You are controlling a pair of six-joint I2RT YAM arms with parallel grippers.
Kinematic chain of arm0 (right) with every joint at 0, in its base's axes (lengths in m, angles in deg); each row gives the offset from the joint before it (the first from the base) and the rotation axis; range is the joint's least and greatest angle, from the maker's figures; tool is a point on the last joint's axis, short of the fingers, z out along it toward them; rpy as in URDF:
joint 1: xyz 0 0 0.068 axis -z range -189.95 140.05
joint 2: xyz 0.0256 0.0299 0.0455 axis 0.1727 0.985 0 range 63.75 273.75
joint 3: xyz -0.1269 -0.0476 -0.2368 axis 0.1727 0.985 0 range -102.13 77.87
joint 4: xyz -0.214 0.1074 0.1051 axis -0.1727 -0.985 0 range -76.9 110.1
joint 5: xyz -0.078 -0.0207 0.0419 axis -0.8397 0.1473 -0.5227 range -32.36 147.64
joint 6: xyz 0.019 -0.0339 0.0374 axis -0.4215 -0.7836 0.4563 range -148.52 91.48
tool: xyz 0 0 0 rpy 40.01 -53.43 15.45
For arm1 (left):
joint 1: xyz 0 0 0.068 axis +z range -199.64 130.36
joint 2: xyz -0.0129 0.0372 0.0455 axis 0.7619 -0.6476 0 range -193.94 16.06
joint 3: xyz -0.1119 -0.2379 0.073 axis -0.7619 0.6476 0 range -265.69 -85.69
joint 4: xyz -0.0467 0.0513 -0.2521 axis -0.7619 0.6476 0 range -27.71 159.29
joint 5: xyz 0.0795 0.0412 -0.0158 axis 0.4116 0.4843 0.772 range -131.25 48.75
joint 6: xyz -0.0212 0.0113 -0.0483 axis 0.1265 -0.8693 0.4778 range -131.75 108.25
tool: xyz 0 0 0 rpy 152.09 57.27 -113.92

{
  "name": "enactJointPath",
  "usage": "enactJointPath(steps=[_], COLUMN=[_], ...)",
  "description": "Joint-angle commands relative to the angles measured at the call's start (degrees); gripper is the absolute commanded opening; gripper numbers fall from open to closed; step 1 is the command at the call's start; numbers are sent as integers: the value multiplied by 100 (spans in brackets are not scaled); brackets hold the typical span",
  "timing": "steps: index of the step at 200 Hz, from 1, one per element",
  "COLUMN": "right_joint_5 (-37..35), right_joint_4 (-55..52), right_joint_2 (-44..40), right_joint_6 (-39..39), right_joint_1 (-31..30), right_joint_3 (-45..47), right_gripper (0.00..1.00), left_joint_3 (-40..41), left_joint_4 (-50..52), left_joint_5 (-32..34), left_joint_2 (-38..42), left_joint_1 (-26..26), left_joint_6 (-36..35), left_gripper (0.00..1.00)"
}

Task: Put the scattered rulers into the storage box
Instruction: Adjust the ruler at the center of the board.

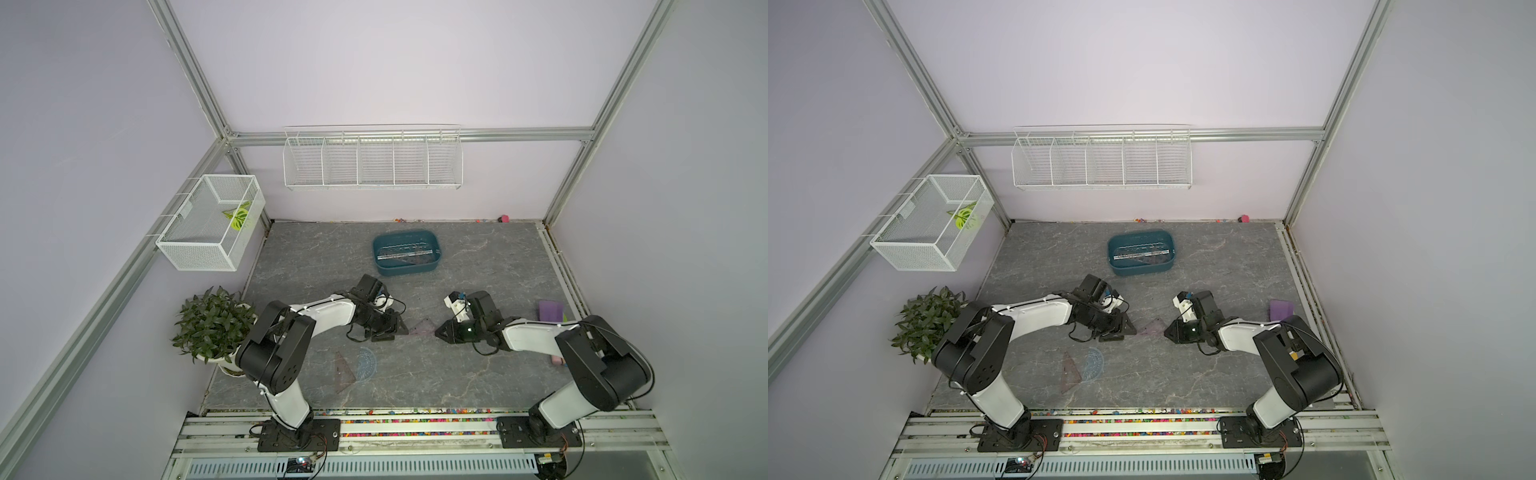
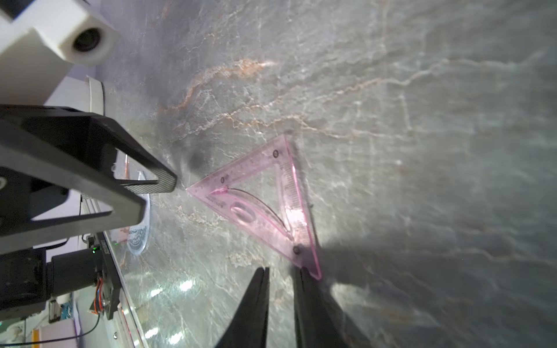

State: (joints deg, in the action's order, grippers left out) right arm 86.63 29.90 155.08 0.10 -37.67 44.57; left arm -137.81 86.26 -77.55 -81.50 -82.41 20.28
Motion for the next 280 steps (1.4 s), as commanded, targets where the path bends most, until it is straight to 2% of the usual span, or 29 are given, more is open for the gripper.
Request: enactJointPath(steps=[1, 57, 99, 146, 210, 249, 280], right_joint_5=[-87, -226, -106, 103, 220, 259, 356], right_joint_4=[-274, -800, -700, -487, 36, 277, 259], right_joint_2=[244, -309, 274, 466, 254, 532, 676], right_joint_6=[-283, -570, -524, -412, 49, 223, 213], right_joint_1=[-25, 330, 369, 354, -208, -682, -772], right_joint_3=[-146, -482, -928, -714, -14, -154, -333], right_gripper=[23, 24, 23, 23, 22, 22, 22], left_joint_3=[65, -91, -369, -844, -1459, -1861, -2025], left_joint_4=[477, 419, 193, 9, 77, 73, 17], left_joint_5=[167, 11, 79, 40, 98, 80, 63], left_joint_2=[105, -135, -581, -1212, -1721, -2005, -2141], left_joint_1=[-166, -708, -705, -588, -257, -212, -160], left_joint_6=[-177, -181, -88, -116, -248, -266, -266], left_gripper=[62, 62, 62, 61, 60, 59, 59])
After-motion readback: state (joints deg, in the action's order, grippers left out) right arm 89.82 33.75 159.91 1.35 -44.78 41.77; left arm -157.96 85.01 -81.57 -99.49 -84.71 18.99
